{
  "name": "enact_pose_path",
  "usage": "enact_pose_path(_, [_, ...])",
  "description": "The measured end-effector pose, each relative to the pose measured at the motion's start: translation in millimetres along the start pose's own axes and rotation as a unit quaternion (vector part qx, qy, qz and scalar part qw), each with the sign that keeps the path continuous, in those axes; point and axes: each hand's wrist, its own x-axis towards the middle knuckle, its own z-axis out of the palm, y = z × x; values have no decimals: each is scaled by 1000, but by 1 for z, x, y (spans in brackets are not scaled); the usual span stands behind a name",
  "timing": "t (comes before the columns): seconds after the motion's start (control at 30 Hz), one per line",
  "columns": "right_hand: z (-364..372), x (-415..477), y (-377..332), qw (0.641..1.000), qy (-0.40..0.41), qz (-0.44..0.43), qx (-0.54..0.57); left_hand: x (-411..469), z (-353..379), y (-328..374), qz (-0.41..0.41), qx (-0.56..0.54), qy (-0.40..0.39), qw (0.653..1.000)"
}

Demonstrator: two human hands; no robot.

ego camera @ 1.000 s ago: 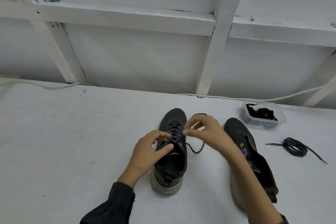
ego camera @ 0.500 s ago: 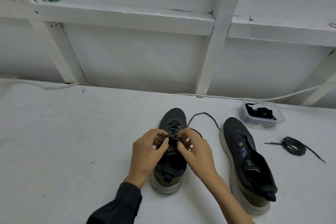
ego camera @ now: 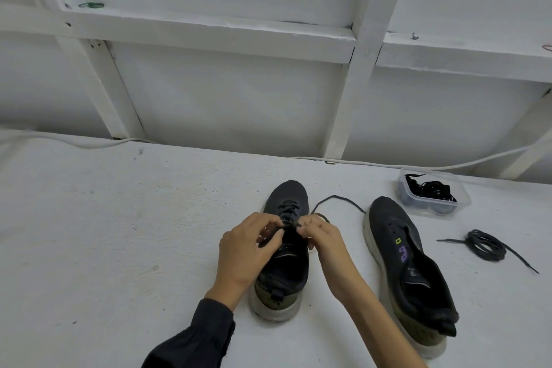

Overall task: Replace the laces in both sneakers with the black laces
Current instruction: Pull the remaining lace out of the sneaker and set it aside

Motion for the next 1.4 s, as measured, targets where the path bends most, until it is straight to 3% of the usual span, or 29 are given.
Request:
enact_pose_path(0.4, [-41, 11, -72, 963, 15, -111, 244, -2, -2, 1, 7, 8, -29, 1000])
enact_pose_path(0.57, [-57, 17, -90, 943, 36, -124, 307, 2, -7, 11, -64, -67, -85, 992])
enact_pose_path(0.7, [-63, 23, -91, 942, 59, -117, 308, 11, -16, 25, -167, -295, -143, 930])
enact_pose_path(0.77, [-66, 24, -88, 942, 74, -112, 308, 16, -27, 30, -185, -374, -133, 899])
enact_pose_path(0.87, [-74, 27, -81, 943, 107, -103, 299, 24, -46, 32, -175, -474, -75, 860])
enact_pose_path(0.97, [-79, 30, -71, 947, 132, -86, 281, 33, -64, 29, -172, -597, -3, 784])
enact_pose_path(1.07, [-80, 31, -61, 952, 141, -73, 260, 38, -77, 23, -172, -634, 72, 750])
enact_pose_path(1.13, [-78, 32, -55, 962, 128, -65, 231, 40, -81, 19, -175, -619, 90, 760])
enact_pose_path(1.23, [-73, 35, -38, 991, 79, -6, 106, 37, -74, 8, -208, -533, 66, 817])
enact_pose_path(1.3, [-67, 36, -26, 997, 43, 44, -36, 28, -62, 0, -247, -460, 9, 853])
enact_pose_path(1.4, [-56, 30, -13, 977, -53, 80, -190, 9, -40, 0, -293, -389, -113, 866])
